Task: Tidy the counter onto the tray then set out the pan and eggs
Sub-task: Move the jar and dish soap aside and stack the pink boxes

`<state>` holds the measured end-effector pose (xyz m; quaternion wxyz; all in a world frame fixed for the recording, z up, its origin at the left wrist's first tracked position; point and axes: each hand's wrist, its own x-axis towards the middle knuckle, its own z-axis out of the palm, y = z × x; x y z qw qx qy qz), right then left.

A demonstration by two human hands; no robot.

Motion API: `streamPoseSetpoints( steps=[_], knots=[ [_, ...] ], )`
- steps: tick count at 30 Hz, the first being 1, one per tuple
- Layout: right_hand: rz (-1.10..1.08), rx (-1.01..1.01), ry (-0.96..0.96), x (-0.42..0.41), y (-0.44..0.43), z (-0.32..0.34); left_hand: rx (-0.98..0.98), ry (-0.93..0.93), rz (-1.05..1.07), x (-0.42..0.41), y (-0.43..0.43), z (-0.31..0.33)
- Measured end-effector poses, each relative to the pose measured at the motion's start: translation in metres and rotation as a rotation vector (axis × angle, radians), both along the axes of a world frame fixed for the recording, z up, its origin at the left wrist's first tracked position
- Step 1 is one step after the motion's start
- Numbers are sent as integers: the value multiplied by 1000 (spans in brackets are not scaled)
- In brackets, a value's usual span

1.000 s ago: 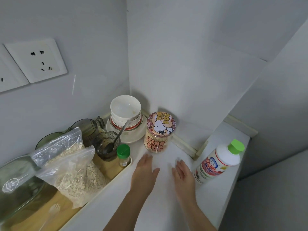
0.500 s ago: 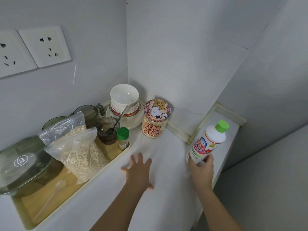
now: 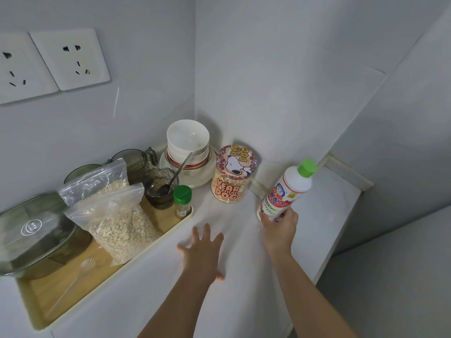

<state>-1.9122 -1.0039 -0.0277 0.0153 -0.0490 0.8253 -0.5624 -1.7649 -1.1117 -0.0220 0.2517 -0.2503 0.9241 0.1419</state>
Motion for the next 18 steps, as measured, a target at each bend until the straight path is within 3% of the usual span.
streamPoseSetpoints(
  steps=[6,12,15,18],
  knots=[
    [3,59,-3,-3,0,-11,1,5,-6,-1,0,0],
    [-36,-71,-67,28,2,-17,22,40,-7,2,-3,0],
    [-22,-117,-177,68,8,-6,71,179,59,31,0,3],
    [136,-135,-218,116,11,9,134,384,206,88,2,17]
  ],
)
